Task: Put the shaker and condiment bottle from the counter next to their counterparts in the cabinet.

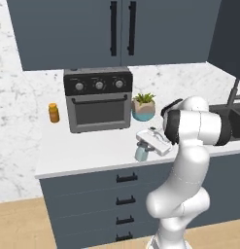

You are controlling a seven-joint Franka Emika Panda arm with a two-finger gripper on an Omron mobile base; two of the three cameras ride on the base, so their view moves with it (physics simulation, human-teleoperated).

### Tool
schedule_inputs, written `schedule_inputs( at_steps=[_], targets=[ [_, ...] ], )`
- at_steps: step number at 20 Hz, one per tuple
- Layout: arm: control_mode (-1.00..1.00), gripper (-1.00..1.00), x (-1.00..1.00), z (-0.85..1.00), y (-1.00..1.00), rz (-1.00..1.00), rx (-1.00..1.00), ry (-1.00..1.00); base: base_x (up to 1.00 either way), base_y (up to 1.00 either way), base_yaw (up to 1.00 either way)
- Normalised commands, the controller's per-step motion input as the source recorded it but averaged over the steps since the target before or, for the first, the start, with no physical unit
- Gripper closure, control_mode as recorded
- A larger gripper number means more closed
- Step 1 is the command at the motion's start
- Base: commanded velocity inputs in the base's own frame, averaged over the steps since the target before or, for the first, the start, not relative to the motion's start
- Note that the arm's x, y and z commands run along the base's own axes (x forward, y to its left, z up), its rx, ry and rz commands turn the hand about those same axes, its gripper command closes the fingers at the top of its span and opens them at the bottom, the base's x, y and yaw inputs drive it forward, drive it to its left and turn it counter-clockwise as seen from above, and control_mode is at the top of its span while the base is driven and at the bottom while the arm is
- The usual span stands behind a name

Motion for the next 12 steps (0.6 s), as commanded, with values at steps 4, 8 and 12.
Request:
schedule_inputs(
  at_steps=[4, 8, 12],
  targets=[
    [1.0, 1.0, 0.0, 0.0, 0.0, 0.0, 0.0, 0.0, -0.86, -0.01, 0.0],
    [1.0, 1.0, 0.0, 0.0, 0.0, 0.0, 0.0, 0.0, -0.65, -0.52, 0.0],
    [1.0, 1.0, 0.0, 0.0, 0.0, 0.0, 0.0, 0.0, -0.38, -0.94, 0.0]
  ],
)
